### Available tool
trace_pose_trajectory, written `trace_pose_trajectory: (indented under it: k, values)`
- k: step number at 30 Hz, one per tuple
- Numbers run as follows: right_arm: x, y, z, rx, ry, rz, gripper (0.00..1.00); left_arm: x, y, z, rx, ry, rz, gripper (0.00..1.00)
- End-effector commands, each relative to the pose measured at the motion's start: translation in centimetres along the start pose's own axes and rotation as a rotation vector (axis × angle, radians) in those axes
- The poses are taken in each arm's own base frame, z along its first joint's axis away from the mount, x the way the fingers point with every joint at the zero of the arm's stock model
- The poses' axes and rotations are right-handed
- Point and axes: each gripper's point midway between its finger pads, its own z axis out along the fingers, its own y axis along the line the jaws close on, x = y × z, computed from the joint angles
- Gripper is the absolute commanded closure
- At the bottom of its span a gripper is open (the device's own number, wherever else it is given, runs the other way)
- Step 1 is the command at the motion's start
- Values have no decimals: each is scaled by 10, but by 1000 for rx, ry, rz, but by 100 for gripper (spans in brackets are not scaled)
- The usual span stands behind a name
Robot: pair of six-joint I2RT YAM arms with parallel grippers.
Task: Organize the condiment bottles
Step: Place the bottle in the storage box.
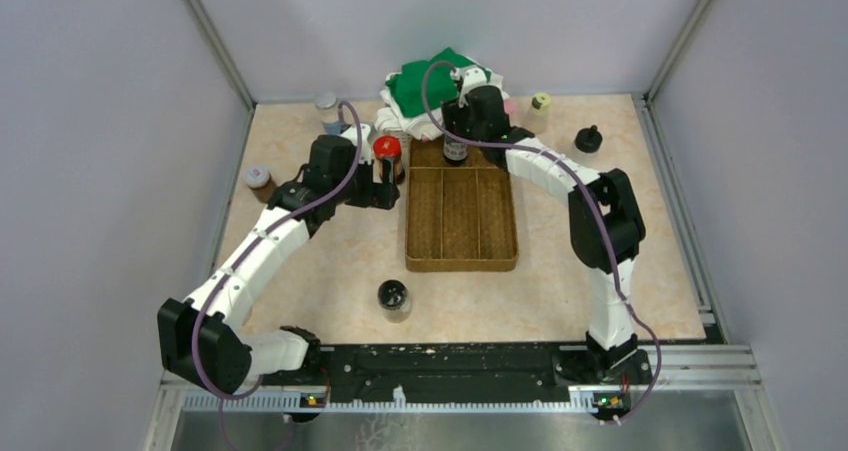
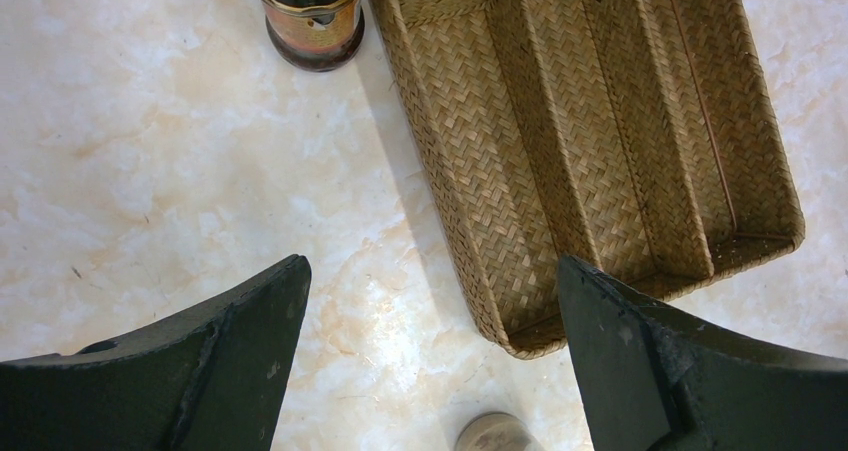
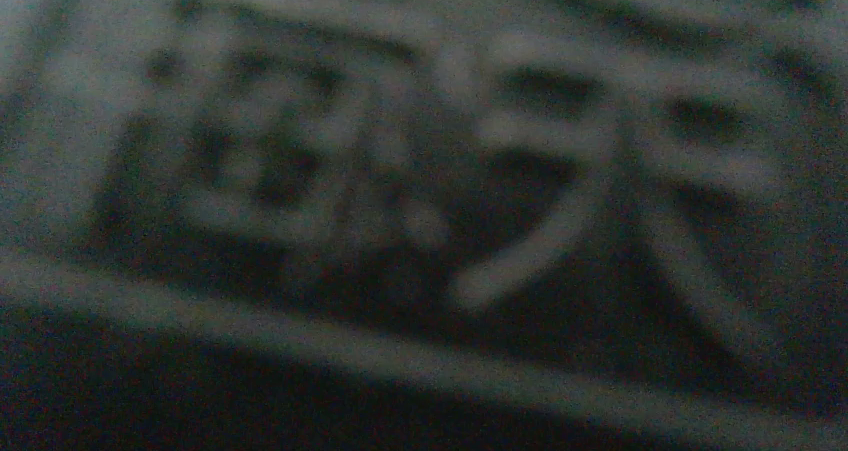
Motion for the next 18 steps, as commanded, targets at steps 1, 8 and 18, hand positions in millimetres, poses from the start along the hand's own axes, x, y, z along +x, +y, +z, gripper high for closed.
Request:
trace_pose_trajectory:
  k: [1,8,18]
  values:
    - [-58,19,-9,-86,-215,-40,100,-6,2,-4,-4,-27,11,1]
    - [-29,24,-3,-143,-164,-184,100,-1,4,0,-4,-17,6,1]
    - [-5,25,7,-180,-132,-300,100,4,5,7,-3,0,1,1]
